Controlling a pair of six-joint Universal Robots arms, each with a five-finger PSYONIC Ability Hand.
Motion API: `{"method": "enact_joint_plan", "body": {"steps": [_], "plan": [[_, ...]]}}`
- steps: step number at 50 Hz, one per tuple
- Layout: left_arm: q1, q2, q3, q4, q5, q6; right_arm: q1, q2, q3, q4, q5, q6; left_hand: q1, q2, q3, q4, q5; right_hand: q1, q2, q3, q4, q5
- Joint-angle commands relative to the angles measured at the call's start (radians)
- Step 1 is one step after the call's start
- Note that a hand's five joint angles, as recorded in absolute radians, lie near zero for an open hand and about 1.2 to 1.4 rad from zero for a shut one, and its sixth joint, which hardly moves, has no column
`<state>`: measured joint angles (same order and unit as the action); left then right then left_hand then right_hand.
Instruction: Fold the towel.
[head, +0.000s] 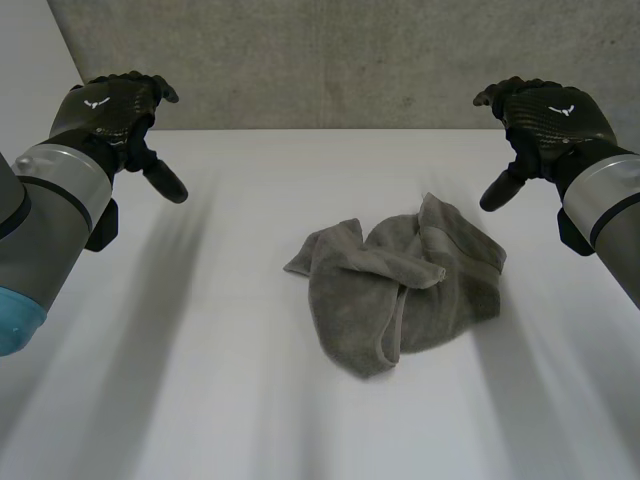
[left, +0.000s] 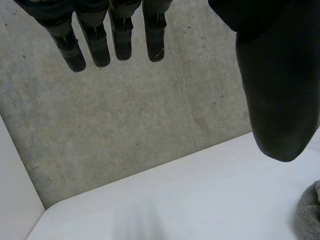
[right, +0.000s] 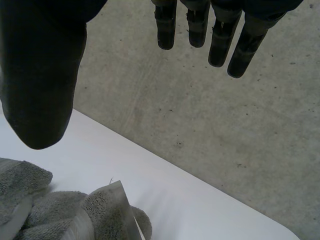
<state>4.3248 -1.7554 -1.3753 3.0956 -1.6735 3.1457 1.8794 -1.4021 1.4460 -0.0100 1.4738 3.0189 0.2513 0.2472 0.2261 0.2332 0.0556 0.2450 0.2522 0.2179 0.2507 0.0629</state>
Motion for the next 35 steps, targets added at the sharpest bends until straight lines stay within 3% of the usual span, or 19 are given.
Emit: {"method": "enact_joint_plan", "body": {"steps": [1,17,22,24,25,27,35], "plan": [[0.001,0.004,-0.001,0.003,0.0,-0.001,-0.011,-0.002,-0.001,-0.001,-0.004,0.0,-0.064,-0.06,-0.052,-0.059,-0.043,-0.07,-0.078,-0.043,-0.076,-0.063],[-0.013,-0.022,-0.011,0.034,0.006,0.002,-0.043,0.0,0.014,0.012,-0.018,-0.002,-0.055,-0.051,-0.052,-0.059,-0.034,-0.07,-0.078,-0.043,-0.076,-0.063],[-0.036,-0.096,-0.002,0.084,0.101,0.007,-0.083,0.002,0.066,0.016,-0.035,0.0,-0.058,-0.054,-0.052,-0.059,-0.037,-0.07,-0.078,-0.043,-0.076,-0.063],[-0.074,-0.166,0.022,0.118,0.211,0.02,-0.126,0.002,0.112,0.015,-0.068,0.0,-0.055,-0.051,-0.052,-0.059,-0.034,-0.07,-0.078,-0.043,-0.076,-0.063],[-0.074,-0.167,0.022,0.118,0.212,0.02,-0.126,0.002,0.112,0.015,-0.069,0.0,-0.055,-0.051,-0.052,-0.059,-0.034,-0.07,-0.078,-0.043,-0.076,-0.063],[-0.12,-0.251,0.07,0.146,0.289,0.051,-0.148,0.002,0.129,0.015,-0.092,0.0,-0.05,-0.045,-0.052,-0.059,-0.028,-0.07,-0.078,-0.043,-0.076,-0.063],[-0.22,-0.453,0.192,0.16,0.342,0.167,-0.259,0.008,0.243,0.005,-0.239,-0.003,-0.041,-0.037,-0.052,-0.059,-0.02,-0.07,-0.078,-0.043,-0.076,-0.063]]}}
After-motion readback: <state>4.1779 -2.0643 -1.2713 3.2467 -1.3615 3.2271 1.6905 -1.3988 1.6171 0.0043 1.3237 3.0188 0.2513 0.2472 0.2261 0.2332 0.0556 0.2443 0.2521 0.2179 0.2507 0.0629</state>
